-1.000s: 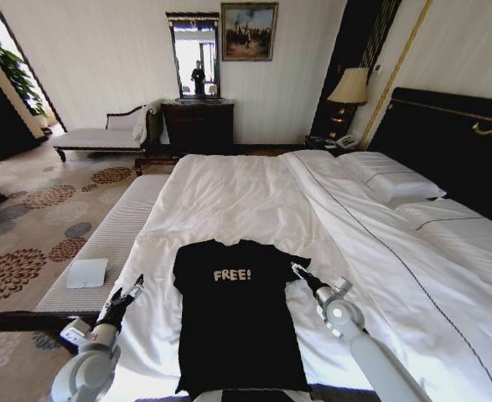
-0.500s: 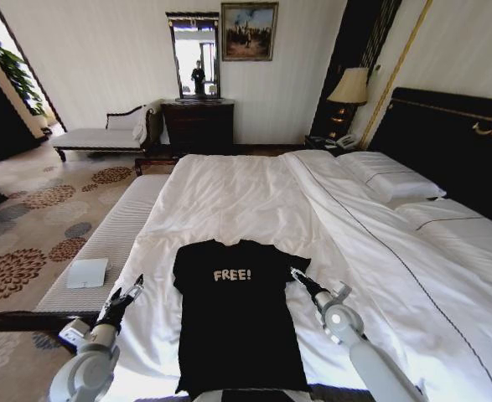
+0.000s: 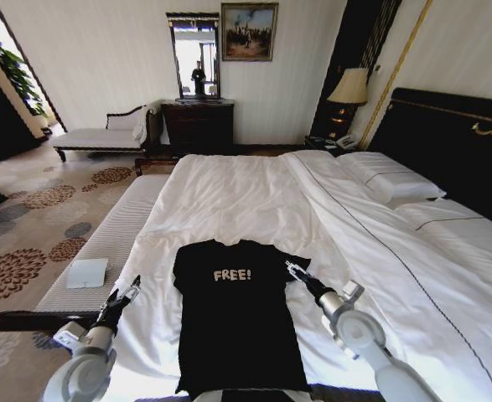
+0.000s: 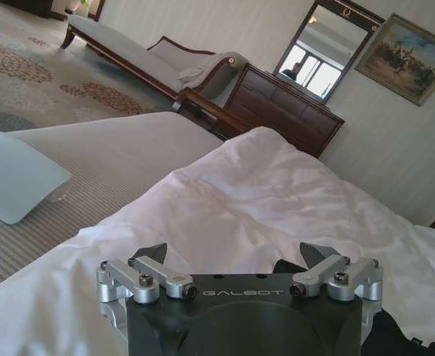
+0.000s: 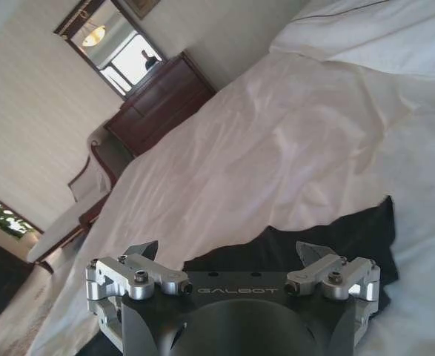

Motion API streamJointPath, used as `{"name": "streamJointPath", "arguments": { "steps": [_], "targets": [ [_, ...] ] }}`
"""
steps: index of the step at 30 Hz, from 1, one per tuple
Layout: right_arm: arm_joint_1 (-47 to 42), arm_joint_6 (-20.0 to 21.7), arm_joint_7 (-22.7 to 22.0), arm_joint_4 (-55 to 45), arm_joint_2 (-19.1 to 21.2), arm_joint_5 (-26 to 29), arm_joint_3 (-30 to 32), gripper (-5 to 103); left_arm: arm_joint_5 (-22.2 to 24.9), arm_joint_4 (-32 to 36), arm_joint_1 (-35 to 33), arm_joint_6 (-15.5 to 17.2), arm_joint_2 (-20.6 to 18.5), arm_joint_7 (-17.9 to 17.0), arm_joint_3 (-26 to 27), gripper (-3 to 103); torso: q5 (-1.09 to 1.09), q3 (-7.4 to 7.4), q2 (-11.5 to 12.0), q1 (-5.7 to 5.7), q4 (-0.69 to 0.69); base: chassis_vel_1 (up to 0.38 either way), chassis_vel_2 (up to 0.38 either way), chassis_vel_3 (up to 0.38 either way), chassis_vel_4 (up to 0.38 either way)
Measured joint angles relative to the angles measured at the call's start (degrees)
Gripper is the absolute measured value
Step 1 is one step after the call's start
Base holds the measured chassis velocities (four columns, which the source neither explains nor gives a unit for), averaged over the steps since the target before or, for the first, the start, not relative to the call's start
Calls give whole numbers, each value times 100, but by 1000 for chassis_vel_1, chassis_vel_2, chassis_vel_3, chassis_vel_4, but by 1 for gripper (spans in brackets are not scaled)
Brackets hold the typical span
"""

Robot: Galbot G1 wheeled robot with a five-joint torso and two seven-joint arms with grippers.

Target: Fold the clothes on the bed.

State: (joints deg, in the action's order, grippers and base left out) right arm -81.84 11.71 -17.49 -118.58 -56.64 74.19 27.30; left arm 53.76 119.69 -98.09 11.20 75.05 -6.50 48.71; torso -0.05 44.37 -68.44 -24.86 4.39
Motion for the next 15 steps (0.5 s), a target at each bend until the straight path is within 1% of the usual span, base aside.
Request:
{"name": "streamJointPath", "arguments": {
  "steps": [1,2,4,5,9,15],
  "targets": [
    [1,20,-131,120,-38,-15,-28,100,-11,9,-16,-3,16,0,-5,100,0,0,0,0,0,0,0,0,0],
    [1,20,-131,120,-38,-15,-28,100,-11,9,-16,-3,16,0,-5,100,0,0,0,0,0,0,0,0,0],
    [-16,80,-382,399,-171,-29,-146,100,-27,39,-58,-7,39,-1,-6,100,3,0,0,0,1,0,0,0,0],
    [-16,80,-382,399,-171,-29,-146,100,-27,39,-58,-7,39,-1,-6,100,3,0,0,0,1,0,0,0,0],
    [98,94,-433,898,-475,-36,-325,100,-24,86,-138,-18,15,-11,58,100,2,0,0,0,1,0,0,0,0],
    [424,94,-407,1358,-551,86,-447,100,-8,121,-165,-19,2,-27,101,100,2,1,1,0,1,0,0,0,0]
  ]
}}
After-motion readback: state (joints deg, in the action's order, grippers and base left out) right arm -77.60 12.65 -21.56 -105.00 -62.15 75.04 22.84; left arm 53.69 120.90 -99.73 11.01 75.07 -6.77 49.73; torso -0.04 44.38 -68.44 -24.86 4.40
